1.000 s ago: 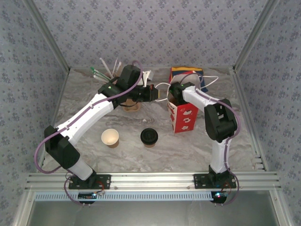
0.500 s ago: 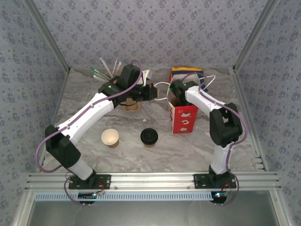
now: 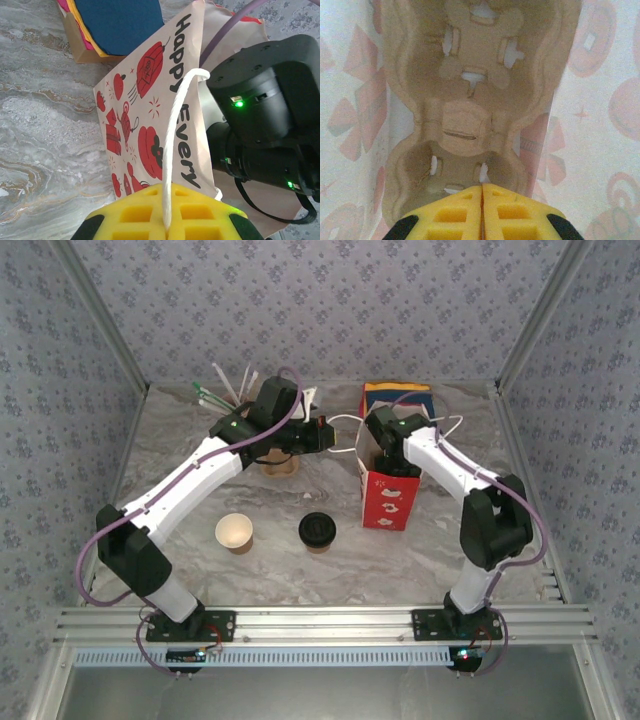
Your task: Pack the takeout coffee
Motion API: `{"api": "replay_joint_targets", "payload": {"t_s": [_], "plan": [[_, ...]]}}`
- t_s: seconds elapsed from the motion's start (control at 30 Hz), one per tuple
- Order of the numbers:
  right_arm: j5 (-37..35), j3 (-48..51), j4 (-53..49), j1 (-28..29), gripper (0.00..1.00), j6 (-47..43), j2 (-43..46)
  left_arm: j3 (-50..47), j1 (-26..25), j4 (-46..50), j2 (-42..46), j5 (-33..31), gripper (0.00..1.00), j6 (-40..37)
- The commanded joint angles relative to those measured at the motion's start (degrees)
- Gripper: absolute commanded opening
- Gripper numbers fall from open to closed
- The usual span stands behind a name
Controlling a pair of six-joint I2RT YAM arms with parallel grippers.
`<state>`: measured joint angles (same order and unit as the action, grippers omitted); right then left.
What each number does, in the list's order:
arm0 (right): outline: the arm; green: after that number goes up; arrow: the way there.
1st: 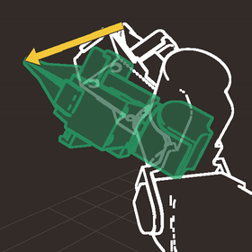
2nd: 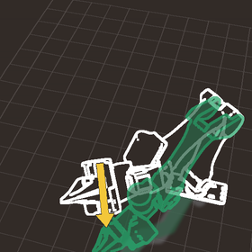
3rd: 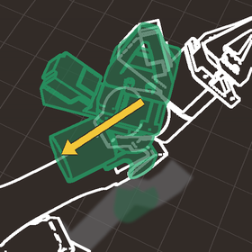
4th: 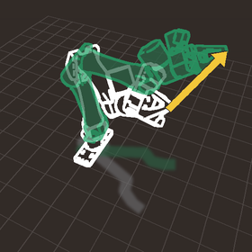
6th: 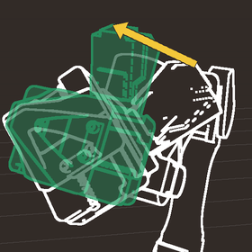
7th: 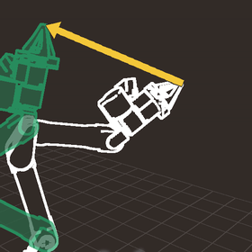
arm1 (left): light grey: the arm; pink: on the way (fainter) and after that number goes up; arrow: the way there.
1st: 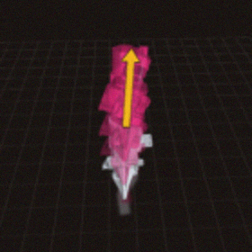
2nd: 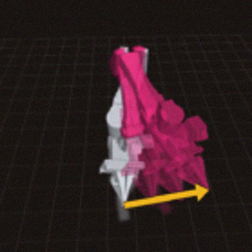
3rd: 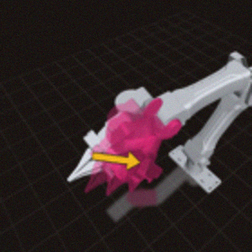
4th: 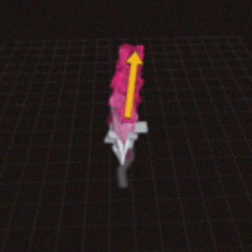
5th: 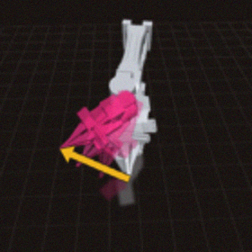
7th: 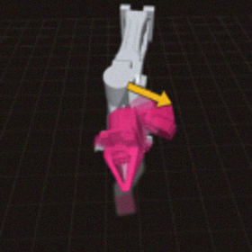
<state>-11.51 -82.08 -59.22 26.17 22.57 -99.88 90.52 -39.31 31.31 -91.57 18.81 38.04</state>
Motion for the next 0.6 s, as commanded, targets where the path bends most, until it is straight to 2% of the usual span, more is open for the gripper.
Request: {"api": "replay_joint_targets", "payload": {"t_s": [0.0, 0.3, 0.57], "plan": [[0.4, 1.3, 0.3, 0.2, 0.09, 1.2, 2.2, 2.7, 0.5, -0.8, -0.7, -0.1, 0.00, 0.6], [2.7, 2.2, 3.6, 0.0, 0.09, 2.7, 4.6, 1.9, 0.3, -1.7, 0.0, -0.3, 0.00, 2.0], [5.3, -2.3, 4.2, -0.5, 0.09, 1.3, 1.7, -0.2, -1.0, -2.2, 3.6, -2.9, 0.00, 3.2]]}}
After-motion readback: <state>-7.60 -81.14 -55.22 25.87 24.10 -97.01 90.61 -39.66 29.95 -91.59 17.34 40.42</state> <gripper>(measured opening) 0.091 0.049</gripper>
